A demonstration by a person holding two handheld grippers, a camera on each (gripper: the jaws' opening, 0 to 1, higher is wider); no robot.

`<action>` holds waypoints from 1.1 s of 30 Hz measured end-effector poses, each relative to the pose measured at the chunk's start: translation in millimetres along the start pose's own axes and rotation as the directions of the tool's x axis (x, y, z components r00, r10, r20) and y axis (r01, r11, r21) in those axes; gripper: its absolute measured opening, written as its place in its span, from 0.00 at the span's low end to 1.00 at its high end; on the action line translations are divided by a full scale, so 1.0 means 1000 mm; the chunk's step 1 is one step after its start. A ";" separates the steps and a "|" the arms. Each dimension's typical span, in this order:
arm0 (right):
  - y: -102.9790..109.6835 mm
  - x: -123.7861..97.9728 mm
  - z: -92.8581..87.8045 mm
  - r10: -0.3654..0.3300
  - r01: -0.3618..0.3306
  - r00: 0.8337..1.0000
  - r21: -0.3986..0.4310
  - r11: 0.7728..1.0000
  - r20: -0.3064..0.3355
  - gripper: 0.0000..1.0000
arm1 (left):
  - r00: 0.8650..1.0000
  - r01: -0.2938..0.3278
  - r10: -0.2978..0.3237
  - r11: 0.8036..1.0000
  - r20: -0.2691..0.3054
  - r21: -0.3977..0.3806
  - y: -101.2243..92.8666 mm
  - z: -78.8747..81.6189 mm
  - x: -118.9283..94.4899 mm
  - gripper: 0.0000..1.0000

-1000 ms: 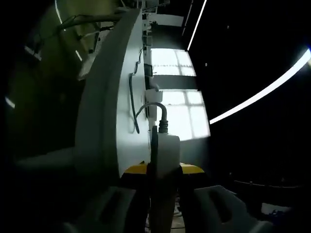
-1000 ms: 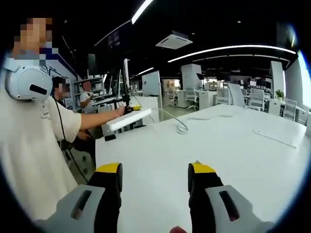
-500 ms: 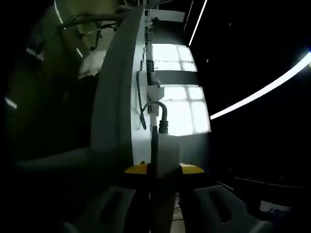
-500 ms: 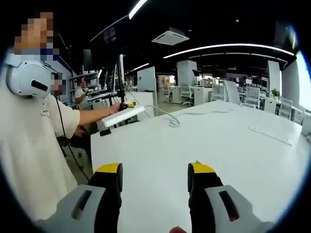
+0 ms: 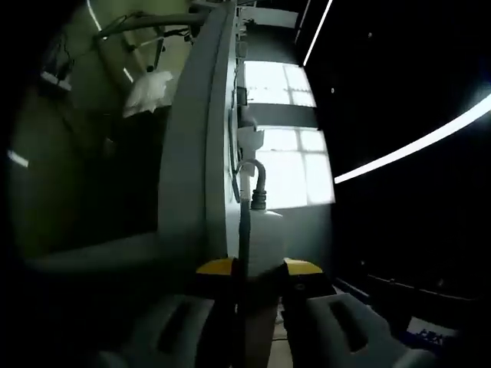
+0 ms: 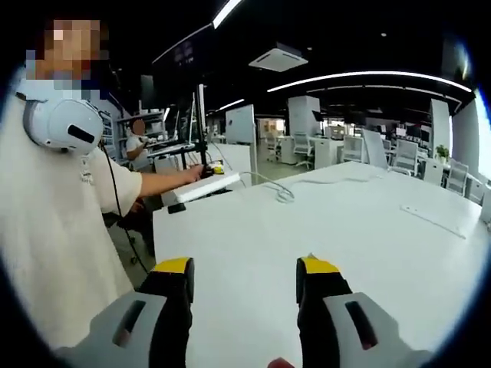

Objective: Pick up the power strip scattered on the table, fix it on the side mounting bracket of the table, and press the switch

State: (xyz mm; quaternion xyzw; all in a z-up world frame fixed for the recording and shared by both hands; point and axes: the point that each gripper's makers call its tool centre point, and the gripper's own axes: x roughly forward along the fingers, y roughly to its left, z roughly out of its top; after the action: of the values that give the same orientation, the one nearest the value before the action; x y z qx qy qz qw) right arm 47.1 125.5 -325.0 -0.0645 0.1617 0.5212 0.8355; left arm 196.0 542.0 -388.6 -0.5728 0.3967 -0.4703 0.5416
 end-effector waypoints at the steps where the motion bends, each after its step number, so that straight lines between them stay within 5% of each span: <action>1: 0.000 0.000 0.000 0.003 -0.003 1.000 0.000 1.000 0.000 0.49 | 1.000 -0.002 0.002 1.000 -0.006 -0.005 0.001 0.001 0.000 0.25; 15: 0.015 -0.002 0.015 0.055 -0.055 0.998 -0.053 0.997 -0.006 0.49 | 0.997 -0.023 0.023 1.000 -0.069 -0.011 0.010 0.000 0.017 0.25; 25: 0.020 -0.002 0.019 0.065 -0.067 0.998 -0.080 0.995 -0.025 0.49 | 0.998 -0.002 -0.001 0.999 -0.068 -0.036 0.014 -0.021 0.029 0.25; 33: 0.023 -0.002 0.018 0.061 -0.063 0.998 -0.083 0.995 -0.027 0.49 | 0.998 0.057 -0.058 0.997 -0.018 -0.045 0.020 -0.004 0.017 0.25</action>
State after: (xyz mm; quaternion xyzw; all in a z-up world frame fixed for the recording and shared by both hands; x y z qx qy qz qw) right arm 29.9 139.1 -306.3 -0.1008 0.1518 0.5525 0.8134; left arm 197.0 522.8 -406.9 -0.5912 0.3957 -0.4822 0.5111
